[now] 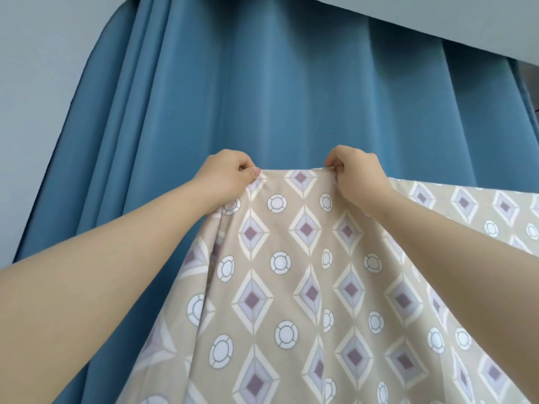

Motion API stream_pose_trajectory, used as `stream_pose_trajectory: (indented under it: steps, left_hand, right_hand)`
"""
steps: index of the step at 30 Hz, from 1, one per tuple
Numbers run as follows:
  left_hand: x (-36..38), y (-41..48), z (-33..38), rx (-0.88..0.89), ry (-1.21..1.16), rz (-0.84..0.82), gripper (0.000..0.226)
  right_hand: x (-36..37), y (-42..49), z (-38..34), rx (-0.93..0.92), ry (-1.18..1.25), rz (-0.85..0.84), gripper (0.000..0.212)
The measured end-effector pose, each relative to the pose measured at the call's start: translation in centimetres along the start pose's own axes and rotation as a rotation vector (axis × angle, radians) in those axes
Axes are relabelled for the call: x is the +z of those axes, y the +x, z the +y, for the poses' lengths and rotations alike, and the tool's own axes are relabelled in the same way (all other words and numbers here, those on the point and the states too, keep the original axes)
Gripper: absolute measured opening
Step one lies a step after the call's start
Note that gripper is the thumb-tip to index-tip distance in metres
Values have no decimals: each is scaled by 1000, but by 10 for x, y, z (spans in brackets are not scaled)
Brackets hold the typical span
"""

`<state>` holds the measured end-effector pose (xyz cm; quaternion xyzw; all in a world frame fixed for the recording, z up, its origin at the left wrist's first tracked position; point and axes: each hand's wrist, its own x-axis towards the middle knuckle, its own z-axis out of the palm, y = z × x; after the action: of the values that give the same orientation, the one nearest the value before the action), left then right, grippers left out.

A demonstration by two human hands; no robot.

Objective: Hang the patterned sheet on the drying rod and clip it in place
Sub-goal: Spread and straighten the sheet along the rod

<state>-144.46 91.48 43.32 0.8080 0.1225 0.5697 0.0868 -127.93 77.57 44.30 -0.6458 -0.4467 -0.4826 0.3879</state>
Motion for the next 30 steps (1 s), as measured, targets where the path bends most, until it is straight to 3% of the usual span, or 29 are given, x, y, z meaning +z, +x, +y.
stream_pose_trajectory:
  steps: [8, 12, 20, 24, 30]
  left_hand:
    - [23, 9, 34, 16, 84, -16, 26]
    - [34, 13, 49, 20, 84, -32, 18]
    - [45, 21, 73, -104, -3, -98, 23]
    - [51, 23, 85, -104, 50, -154, 36]
    - [56, 23, 93, -102, 89, -217, 36]
  right_hand:
    - [-30, 7, 22, 72, -31, -81, 34]
    - [-38, 5, 36, 92, -94, -111, 32]
    - [-45, 4, 58, 98, -211, -67, 31]
    - [-47, 2, 67, 111, -229, -24, 32]
    - [-46, 2, 71, 146, -234, -31, 36]
